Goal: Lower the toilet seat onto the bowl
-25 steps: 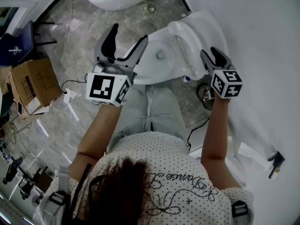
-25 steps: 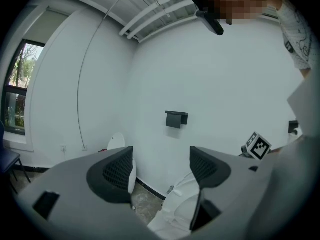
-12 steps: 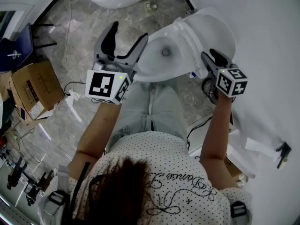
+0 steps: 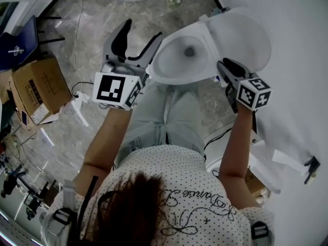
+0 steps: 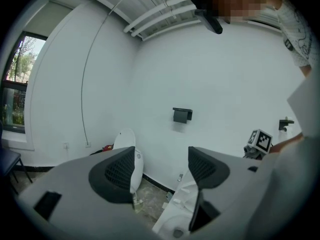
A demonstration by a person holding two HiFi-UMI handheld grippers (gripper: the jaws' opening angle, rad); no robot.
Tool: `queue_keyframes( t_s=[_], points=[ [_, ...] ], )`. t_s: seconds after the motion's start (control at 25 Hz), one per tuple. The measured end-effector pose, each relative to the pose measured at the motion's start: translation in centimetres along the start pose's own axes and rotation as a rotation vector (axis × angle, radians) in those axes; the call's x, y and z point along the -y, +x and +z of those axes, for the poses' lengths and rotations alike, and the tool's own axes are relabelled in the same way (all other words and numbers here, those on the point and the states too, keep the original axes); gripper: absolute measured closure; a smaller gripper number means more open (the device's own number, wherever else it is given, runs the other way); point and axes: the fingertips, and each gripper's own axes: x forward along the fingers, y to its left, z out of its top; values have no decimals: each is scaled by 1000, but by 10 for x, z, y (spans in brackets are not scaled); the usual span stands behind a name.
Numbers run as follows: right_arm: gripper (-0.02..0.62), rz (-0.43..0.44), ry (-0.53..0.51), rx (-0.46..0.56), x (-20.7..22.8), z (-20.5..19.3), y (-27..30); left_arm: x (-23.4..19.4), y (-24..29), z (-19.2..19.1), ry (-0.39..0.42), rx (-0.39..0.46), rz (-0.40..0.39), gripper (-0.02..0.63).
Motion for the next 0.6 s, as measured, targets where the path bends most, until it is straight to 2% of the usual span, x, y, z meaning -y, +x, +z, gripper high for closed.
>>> queue_keyframes(
  t_s=[0.12, 0.4, 0.6],
  points=[
    [494, 17, 5, 4, -14, -6, 8, -9, -9, -6, -10, -5, 14, 278],
    [494, 55, -52, -73, -50, -21, 42, -29, -31, -25, -29, -14, 39, 279],
    [494, 44, -103, -73, -64, -35, 58, -36, -44, -43, -44, -26, 77, 282]
  ],
)
